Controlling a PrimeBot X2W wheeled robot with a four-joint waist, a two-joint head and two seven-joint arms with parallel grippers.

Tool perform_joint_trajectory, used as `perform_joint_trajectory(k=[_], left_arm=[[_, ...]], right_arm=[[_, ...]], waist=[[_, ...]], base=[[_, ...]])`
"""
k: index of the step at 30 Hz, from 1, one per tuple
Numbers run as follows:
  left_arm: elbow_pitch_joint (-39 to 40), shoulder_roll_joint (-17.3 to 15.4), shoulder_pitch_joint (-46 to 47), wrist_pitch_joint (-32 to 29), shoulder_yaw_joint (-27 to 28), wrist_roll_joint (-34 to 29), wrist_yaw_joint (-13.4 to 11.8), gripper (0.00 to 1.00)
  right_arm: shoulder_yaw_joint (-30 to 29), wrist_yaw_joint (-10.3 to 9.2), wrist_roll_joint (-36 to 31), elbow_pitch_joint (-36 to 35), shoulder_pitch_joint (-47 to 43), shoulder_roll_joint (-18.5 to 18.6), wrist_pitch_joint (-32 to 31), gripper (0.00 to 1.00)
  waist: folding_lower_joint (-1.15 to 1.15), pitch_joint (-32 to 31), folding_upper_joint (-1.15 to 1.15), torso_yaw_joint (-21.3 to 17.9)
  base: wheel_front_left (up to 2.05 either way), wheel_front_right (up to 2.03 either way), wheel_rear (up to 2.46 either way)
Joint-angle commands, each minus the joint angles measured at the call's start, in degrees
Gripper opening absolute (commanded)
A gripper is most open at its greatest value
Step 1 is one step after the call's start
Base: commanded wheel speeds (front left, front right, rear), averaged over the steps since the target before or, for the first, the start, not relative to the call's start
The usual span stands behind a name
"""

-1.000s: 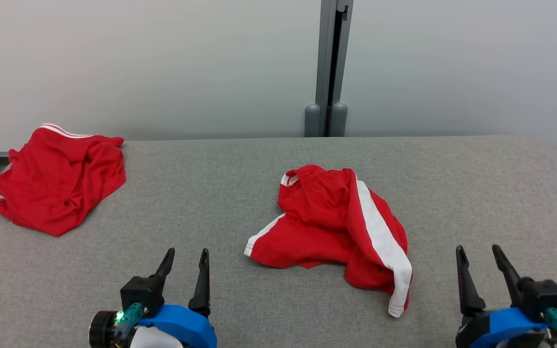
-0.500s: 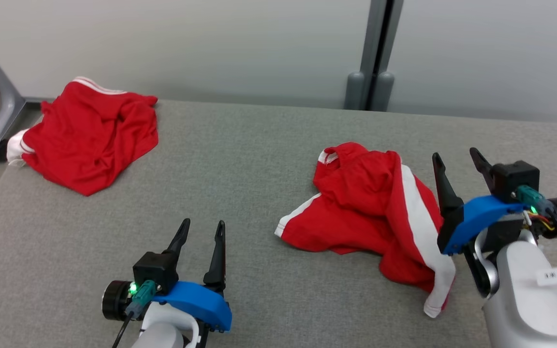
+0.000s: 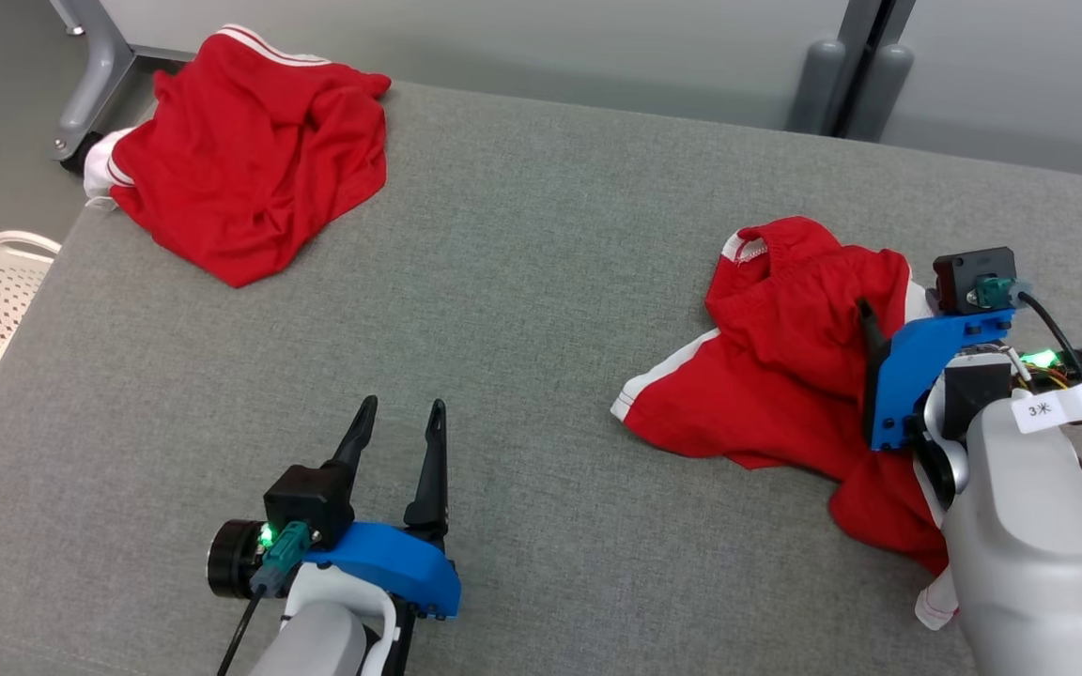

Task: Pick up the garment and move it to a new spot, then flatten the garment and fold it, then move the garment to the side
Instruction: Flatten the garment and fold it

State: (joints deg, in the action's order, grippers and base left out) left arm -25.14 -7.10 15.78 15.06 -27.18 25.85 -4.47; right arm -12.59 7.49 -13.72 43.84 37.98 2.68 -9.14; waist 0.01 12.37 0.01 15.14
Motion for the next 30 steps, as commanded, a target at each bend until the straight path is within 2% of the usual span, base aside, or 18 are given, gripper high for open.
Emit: perform_joint_trajectory(k=[1,3,4,5,7,8,16,21,25,30], left_arm=[[-0.2,0.2,1.2,0.2,0.5,-0.7,0.3,1.00],[-0.3,0.4,1.1,0.2,1.1,-1.0,0.6,1.00],[-0.4,0.5,1.1,0.2,1.3,-1.3,0.7,1.00],[-0.5,0.5,1.0,0.2,1.4,-1.5,0.8,1.00],[-0.8,0.6,1.0,0.2,1.7,-1.8,1.0,1.00],[-0.9,0.6,1.0,0.2,1.8,-2.1,1.2,1.00],[-1.8,0.9,0.8,0.2,2.4,-3.0,1.9,1.00],[-2.4,0.9,0.2,0.2,2.9,-3.6,2.3,1.00],[-2.6,0.7,-0.5,0.2,3.3,-3.8,2.4,1.00],[-2.8,0.2,-1.5,0.2,3.5,-3.9,2.4,1.00]], right_arm=[[-0.6,0.01,-1.1,1.4,1.3,0.4,-0.6,1.00],[-0.7,0.01,-1.3,3.0,2.0,0.4,-1.2,1.00],[-0.7,0.01,-1.5,3.5,2.2,0.4,-1.4,0.90],[-0.6,0.01,-1.5,4.2,2.2,0.4,-1.7,0.55],[-0.4,0.01,-1.3,5.4,2.4,0.3,-1.8,0.27],[-0.4,0.01,-1.2,5.9,2.5,0.4,-1.8,0.00],[-1.0,0.01,-0.8,7.5,3.1,0.4,0.8,0.00],[1.5,0.01,1.4,8.0,4.1,0.3,5.3,0.00],[6.7,0.01,5.9,8.2,4.8,0.3,8.6,0.00],[17.8,0.01,13.3,5.1,2.4,0.3,11.5,0.00]], waist=[[-0.01,0.1,-0.01,0.0],[-0.01,-0.1,-0.01,-0.3],[-0.01,-0.3,-0.01,-0.5],[-0.01,-0.5,-0.01,-0.7],[-0.01,-0.8,-0.01,-1.1],[-0.01,-1.0,-0.01,-1.2],[-0.01,-2.2,-0.01,-2.1],[-0.01,-3.7,-0.01,-2.6],[-0.01,-5.4,-0.01,-2.9],[-0.01,-7.4,-0.01,-3.5]], base=[[0.00,0.00,0.00],[0.00,0.00,0.00],[0.00,0.00,0.00],[0.00,0.00,0.00],[0.00,0.00,0.00],[0.00,0.00,0.00],[0.00,0.00,0.00],[0.00,0.00,0.00],[0.00,0.00,0.00],[0.00,0.00,0.00]])
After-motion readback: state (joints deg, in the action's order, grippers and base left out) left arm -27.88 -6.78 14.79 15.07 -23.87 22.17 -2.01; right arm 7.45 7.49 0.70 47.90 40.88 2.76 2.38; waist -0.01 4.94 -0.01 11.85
